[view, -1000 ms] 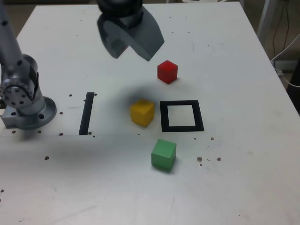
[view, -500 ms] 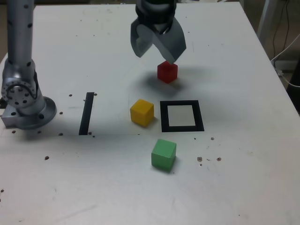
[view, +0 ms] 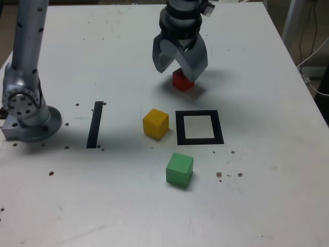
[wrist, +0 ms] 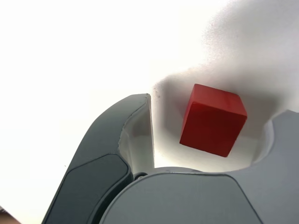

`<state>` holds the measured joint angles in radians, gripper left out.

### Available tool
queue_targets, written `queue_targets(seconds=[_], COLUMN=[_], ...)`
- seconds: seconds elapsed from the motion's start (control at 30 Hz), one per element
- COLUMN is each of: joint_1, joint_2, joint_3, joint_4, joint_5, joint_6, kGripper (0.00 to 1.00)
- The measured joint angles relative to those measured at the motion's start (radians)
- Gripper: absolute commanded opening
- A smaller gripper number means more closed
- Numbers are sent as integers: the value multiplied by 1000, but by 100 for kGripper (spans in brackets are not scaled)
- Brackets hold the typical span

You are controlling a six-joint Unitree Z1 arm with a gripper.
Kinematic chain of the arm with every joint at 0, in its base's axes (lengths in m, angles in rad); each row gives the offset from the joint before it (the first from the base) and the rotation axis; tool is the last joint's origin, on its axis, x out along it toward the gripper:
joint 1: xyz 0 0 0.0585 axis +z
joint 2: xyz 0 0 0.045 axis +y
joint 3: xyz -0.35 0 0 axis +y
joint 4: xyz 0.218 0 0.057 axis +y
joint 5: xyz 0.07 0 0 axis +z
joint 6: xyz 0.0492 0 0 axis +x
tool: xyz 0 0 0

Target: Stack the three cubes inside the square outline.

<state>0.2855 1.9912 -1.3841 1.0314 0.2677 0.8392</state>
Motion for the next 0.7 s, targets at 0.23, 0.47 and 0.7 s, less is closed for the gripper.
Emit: queue_targets(seconds=[0.23, 0.47, 0.7], joint_1=[0, 0, 1], joint_2=[9, 9, 9], joint_3=[18, 26, 33], joint_4=[-33, -45, -51], joint_5=[-11, -45, -66], joint_6=[1, -1, -2], kGripper=[52, 36, 21])
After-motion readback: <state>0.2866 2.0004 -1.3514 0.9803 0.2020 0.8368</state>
